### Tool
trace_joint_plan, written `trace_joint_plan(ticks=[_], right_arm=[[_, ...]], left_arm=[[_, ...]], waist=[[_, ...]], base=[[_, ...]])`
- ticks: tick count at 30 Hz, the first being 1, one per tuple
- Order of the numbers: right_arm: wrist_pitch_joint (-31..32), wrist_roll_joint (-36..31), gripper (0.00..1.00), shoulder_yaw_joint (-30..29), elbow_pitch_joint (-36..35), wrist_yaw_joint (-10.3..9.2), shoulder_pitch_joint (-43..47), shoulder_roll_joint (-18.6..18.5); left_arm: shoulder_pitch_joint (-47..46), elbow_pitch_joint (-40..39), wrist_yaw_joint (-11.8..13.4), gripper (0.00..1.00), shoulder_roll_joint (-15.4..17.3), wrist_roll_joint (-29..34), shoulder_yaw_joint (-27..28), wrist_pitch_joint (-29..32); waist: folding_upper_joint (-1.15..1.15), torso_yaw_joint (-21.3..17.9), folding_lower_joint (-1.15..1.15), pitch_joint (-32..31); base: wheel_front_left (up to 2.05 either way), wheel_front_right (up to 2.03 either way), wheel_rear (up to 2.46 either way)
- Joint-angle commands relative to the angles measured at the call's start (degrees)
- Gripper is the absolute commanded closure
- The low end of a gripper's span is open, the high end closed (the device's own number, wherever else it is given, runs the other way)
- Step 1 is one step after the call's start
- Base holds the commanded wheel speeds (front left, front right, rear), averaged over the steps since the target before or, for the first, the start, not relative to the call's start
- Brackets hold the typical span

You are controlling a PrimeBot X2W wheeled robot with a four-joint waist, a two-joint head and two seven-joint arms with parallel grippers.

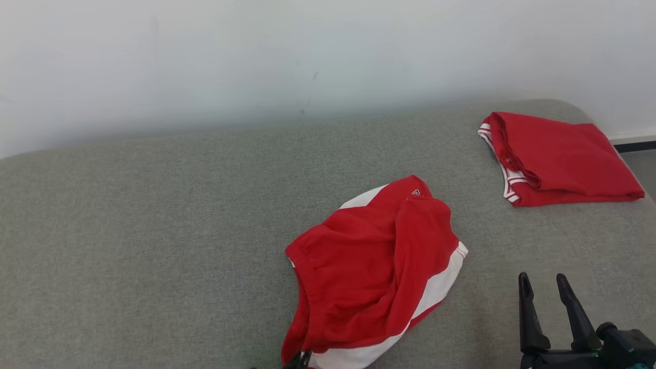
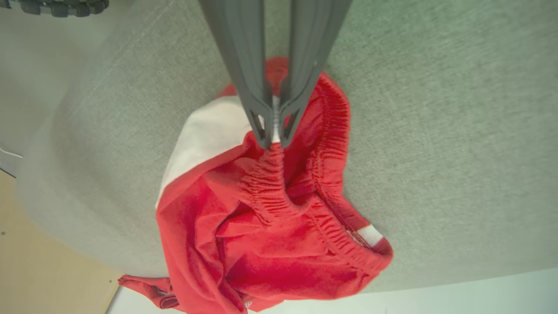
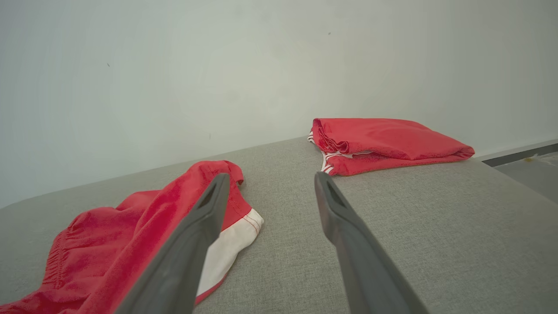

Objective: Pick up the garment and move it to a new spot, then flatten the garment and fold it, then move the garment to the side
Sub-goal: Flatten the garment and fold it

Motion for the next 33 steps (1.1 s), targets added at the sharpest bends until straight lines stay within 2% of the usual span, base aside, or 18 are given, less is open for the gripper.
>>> trace_joint_plan(ticks=[1,13,17,18,19,20,21,27,33], right_arm=[[0.0,0.39,0.0,0.17,0.1,-0.16,0.71,0.34],[-0.01,1.43,0.0,1.43,2.6,-0.16,-0.09,-0.53],[-0.01,1.92,0.0,1.73,4.34,-0.16,0.4,-0.94],[-0.01,2.04,0.0,1.84,4.64,-0.16,0.48,-1.04],[0.0,2.11,0.0,1.78,4.87,-0.16,0.57,-1.2],[0.0,2.1,0.0,1.8,5.08,-0.16,0.64,-1.31],[-0.01,2.26,0.0,1.63,5.24,-0.16,0.77,-1.4],[0.0,2.68,0.0,2.69,6.58,-0.16,1.35,-2.1],[0.54,3.27,0.0,6.55,9.77,-0.16,0.71,-4.5]], left_arm=[[0.29,-1.78,0.48,1.0,0.88,-0.25,1.07,-0.17],[5.11,-9.59,3.04,1.0,7.49,-1.79,9.59,-0.17],[6.73,-8.74,2.32,1.0,7.63,-2.69,10.12,-0.17],[6.96,-8.5,2.22,0.72,7.58,-2.47,10.03,-0.17],[7.05,-8.47,2.17,0.54,7.29,-2.32,10.05,-0.17],[7.06,-8.89,2.18,0.03,6.92,-2.31,10.35,-0.17],[7.15,-9.27,2.13,0.0,6.69,-2.27,10.51,-0.17],[7.98,-12.55,1.74,0.0,5.84,-2.6,12.48,-0.17],[9.54,-12.67,1.1,0.0,7.3,-1.94,12.2,-0.17]], waist=[[0.0,1.28,0.0,-0.19],[0.0,4.4,0.0,-0.07],[0.0,4.78,0.0,-0.38],[0.0,4.85,0.0,-0.51],[0.0,5.0,0.0,-0.66],[0.0,5.1,0.0,-0.73],[0.0,5.32,0.0,-0.85],[0.0,6.57,0.0,-1.52],[0.0,7.1,0.0,-2.07]], base=[[0.0,0.0,0.0],[0.0,0.0,0.0],[0.0,0.0,0.0],[0.0,0.0,0.0],[0.0,0.0,0.0],[0.0,0.0,0.0],[0.0,0.0,0.0],[0.0,0.0,0.0],[0.0,0.0,0.0]])
